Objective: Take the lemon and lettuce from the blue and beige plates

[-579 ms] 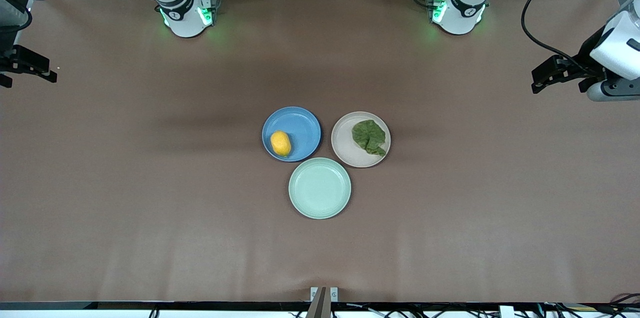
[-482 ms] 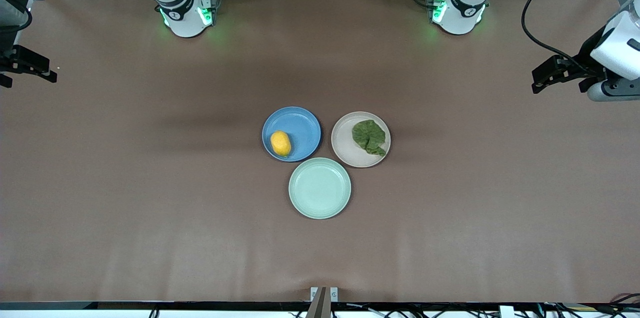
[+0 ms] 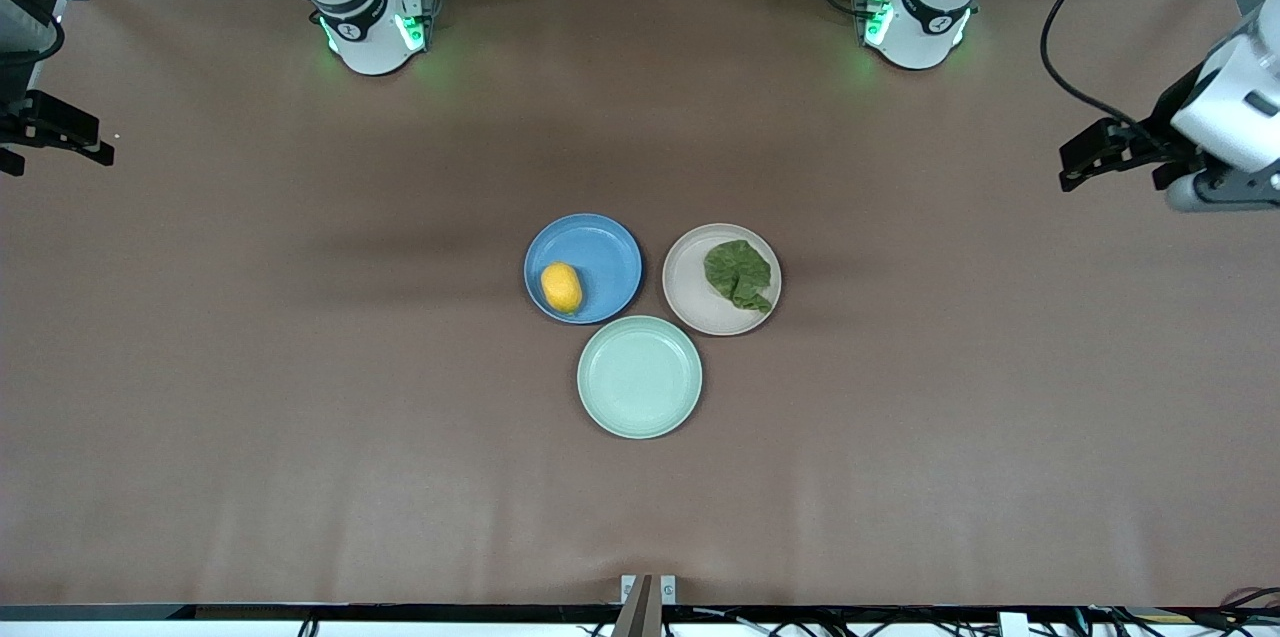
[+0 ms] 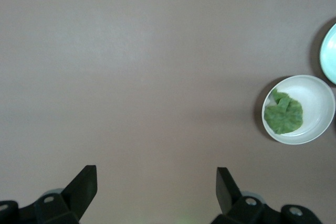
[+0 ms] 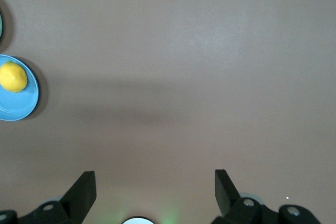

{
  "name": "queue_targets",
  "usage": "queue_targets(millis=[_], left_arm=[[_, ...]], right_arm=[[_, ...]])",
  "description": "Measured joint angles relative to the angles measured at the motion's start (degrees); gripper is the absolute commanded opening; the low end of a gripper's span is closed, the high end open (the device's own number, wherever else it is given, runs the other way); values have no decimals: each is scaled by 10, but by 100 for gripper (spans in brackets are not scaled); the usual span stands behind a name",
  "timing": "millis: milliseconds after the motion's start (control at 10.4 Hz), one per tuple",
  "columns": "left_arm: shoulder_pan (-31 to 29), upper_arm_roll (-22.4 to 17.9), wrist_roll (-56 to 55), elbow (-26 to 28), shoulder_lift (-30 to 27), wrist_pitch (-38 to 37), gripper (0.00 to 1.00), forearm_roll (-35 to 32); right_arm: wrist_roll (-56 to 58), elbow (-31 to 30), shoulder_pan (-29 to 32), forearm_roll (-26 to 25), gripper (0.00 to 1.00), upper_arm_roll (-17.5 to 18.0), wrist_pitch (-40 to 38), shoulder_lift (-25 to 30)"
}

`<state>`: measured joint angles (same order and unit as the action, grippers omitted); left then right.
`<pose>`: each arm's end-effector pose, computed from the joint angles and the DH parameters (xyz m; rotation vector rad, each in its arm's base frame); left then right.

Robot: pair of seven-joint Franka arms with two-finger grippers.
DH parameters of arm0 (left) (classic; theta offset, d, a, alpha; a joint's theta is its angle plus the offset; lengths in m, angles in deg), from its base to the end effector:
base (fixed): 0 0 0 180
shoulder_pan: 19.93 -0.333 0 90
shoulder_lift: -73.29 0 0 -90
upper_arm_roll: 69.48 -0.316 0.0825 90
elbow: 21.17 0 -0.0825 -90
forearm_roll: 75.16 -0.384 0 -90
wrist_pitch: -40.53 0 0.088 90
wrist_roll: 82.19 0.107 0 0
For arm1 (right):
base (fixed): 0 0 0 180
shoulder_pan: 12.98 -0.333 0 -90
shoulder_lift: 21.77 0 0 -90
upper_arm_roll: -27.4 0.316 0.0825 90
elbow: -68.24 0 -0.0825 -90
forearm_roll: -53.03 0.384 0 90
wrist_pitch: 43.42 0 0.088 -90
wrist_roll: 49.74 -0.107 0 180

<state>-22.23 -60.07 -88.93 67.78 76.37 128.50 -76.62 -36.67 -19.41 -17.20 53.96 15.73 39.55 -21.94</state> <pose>0.5624 -0.0648 0.6004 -3.1148 0.0102 0.1053 0.5383 -0.0683 0.6318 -3.1048 -0.1544 0.1251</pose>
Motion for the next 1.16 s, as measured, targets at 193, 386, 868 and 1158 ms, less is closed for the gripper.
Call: queue_targets(millis=[193,386,868,1158], left_arm=[[4,7,-25,38,27,34,100,8],[26,15,-108,94,42,95,100,18],[144,25,-353,139,121,176,100,18],[219,26,-472,140,187,235,100,18]], right_arm=[[0,-1,0,0,100,1,1,-6],[0,-7,-4,2,100,2,2,-28],[-17,-25,-41,54,100,5,53,-106],[-46,-29,-85,68,100,8,78,-146]])
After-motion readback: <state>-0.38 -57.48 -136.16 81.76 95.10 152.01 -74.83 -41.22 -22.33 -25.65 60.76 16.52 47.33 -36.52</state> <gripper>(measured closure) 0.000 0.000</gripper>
